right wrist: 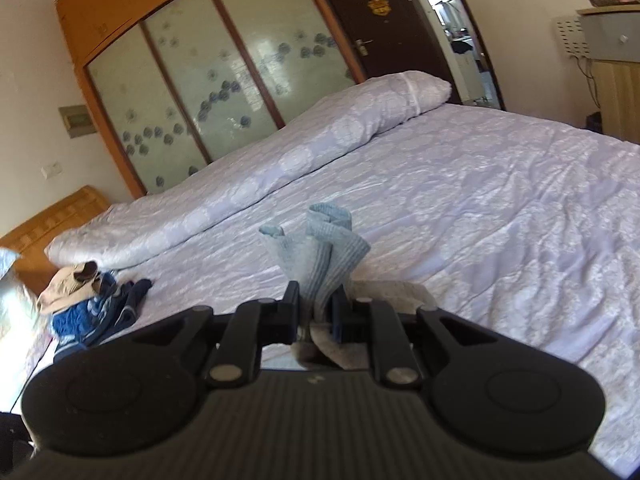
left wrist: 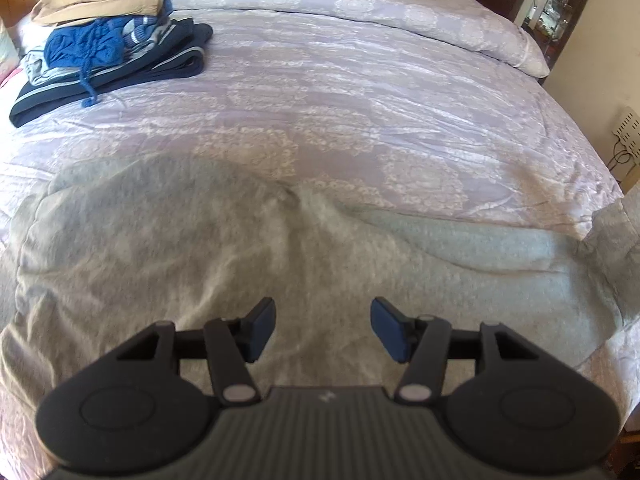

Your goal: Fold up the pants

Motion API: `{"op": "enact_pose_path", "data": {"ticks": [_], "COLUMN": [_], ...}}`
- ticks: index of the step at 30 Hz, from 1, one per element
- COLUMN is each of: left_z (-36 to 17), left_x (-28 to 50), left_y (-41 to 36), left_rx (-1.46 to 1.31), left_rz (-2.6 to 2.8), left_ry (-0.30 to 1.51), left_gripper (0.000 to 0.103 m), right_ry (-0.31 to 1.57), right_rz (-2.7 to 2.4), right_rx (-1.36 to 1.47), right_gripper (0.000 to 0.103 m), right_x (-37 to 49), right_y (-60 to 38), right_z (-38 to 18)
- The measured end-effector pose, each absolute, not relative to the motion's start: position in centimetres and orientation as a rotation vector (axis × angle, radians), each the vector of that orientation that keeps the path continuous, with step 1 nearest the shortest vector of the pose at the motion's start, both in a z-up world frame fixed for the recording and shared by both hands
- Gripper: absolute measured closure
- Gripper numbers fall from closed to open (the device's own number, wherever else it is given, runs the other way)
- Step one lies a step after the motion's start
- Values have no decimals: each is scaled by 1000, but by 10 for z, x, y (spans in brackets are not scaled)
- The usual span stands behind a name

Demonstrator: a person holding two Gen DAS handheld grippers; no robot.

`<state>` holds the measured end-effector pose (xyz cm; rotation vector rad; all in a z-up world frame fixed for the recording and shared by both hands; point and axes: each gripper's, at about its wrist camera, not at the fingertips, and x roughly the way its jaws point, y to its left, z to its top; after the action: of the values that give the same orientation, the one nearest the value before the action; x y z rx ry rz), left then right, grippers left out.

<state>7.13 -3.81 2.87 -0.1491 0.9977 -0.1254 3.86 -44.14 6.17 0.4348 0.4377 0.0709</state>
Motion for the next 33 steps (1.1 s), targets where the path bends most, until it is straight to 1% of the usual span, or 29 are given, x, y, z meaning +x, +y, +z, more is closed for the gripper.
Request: {"op": "enact_pose_path", "data": {"ticks": [12, 22, 25, 26, 27, 28, 29, 31, 32, 33], "left_z": [24, 17, 17, 17, 18, 19, 21, 28, 31, 34], "left_x": [65, 63, 64, 64, 64, 64, 64, 65, 67, 69], "left_y": [-23, -14, -14, -14, -13, -13, -13, -14, -17, -22], "left_rx": [-174, -205, -206, -207, -210, -218, -230, -267, -279, -289], "left_rz": [-103, -98, -103, -106, -111, -120, -132, -179, -210, -248], "left_ry": [1009, 1025, 1028, 1026, 1023, 1019, 1013, 989, 980, 976], "left_gripper": [44, 43, 42, 42, 42, 42, 42, 41, 39, 34], "right_ry": [510, 620, 653, 675, 700, 720, 726, 719, 713, 701], "right_rz": [196, 296, 314, 333, 356, 386, 412, 456, 480, 501], "right_rx": [450, 436, 392, 378, 369, 365, 362, 349, 360, 387], "right_gripper": [86, 85, 75, 64, 51, 47, 44, 44, 44, 44], "right_x": [41, 42, 46, 48, 49, 48, 46, 39, 35, 31], "right_y": [-366, -302, -285, -281, -277, -272, -267, -265, -265, -269], "right_z": [44, 21, 15, 11, 7, 3, 2, 7, 11, 16]}}
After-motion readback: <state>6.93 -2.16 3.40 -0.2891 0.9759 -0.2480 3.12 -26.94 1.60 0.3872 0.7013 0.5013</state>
